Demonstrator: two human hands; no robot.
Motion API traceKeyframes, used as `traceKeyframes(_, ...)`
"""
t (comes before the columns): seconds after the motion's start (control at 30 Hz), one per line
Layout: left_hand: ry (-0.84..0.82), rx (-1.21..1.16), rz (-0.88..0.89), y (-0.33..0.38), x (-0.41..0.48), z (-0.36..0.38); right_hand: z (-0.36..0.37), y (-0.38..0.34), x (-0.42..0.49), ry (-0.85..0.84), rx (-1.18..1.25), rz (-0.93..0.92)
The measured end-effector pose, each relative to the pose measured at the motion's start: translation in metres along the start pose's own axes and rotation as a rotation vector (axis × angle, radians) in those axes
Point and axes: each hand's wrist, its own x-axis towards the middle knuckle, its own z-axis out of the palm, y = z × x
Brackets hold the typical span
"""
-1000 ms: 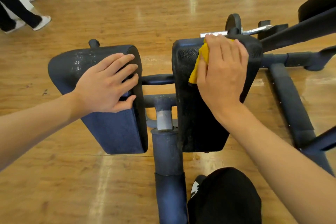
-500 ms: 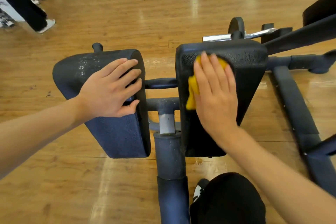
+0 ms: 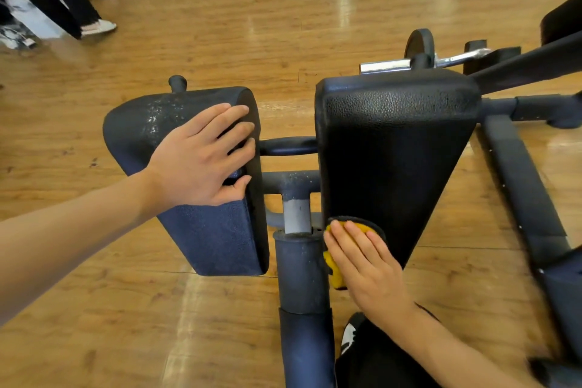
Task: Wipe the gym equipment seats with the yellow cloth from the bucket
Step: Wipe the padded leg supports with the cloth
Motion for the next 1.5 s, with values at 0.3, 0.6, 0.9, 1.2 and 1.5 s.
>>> traceKeyframes(0.3, -0.027, 0.006, -0.004, -0.001, 0.0, -0.003, -0.069, 0.032, 0.199, 0.291, 0.073, 0.276)
traceKeyframes(0.6, 0.006, 0.011, -0.01, 0.0, 0.0, -0.001, 0.014, -0.041, 0.025, 0.156, 0.129, 0.332)
traceKeyframes(0.9, -0.011, -0.005, -0.013, 0.001, 0.001, -0.004, -0.059, 0.043, 0.142, 0.392, 0.176, 0.443)
traceKeyframes(1.2, -0.037, -0.017, -0.011, 0.002, 0.0, -0.005, -0.03, 0.013, 0.087, 0.388, 0.219, 0.452)
traceKeyframes(1.5, -0.04, -0.019, -0.017, 0.001, 0.003, -0.005, -0.016, 0.02, 0.039, 0.247, 0.166, 0.344)
